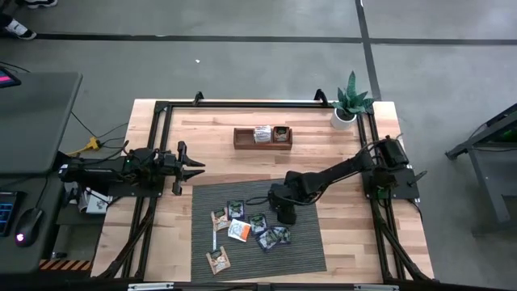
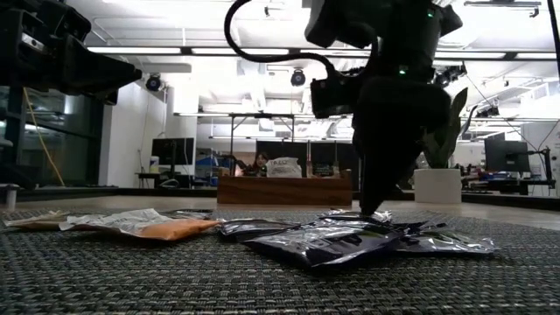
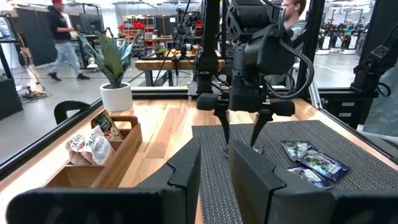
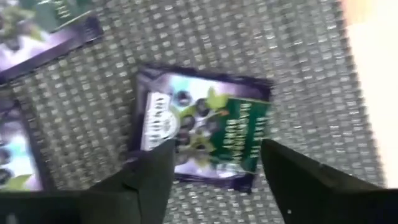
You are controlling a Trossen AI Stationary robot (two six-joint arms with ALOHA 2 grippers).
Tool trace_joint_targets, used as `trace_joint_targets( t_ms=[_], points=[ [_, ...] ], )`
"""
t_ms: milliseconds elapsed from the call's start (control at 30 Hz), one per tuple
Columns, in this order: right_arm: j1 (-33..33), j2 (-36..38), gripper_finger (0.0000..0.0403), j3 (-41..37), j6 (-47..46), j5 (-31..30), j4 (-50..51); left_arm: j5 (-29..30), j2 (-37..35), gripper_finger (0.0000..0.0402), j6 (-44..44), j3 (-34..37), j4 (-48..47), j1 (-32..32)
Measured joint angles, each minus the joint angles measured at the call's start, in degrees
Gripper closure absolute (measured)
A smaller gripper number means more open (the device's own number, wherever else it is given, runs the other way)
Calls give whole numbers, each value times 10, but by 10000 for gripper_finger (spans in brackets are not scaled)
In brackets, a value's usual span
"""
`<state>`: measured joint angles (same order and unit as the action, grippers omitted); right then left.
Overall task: Pick & Place Tea
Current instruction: Put the purple tea bag into the left compartment of the wooden organizer
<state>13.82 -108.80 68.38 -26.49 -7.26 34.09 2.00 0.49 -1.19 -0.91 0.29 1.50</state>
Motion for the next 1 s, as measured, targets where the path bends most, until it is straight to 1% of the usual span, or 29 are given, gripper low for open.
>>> trace_joint_targets(
  t_ms=[133, 367, 733, 833, 900, 1000],
  points=[
    [0, 0, 147, 14, 10, -27, 20, 0, 0, 319, 0, 0, 0, 0],
    [0, -5, 143, 21, -4, -39, 45, 0, 0, 319, 0, 0, 0, 0],
    [-14, -37, 143, 23, -28, -19, 43, 0, 0, 319, 0, 0, 0, 0],
    [-18, -44, 144, 23, -31, -5, 41, 0, 0, 319, 0, 0, 0, 0],
    [-22, -50, 150, 23, -36, 8, 42, 0, 0, 319, 0, 0, 0, 0],
    [-27, -55, 170, 24, -45, 29, 41, 0, 0, 319, 0, 0, 0, 0]
  ],
)
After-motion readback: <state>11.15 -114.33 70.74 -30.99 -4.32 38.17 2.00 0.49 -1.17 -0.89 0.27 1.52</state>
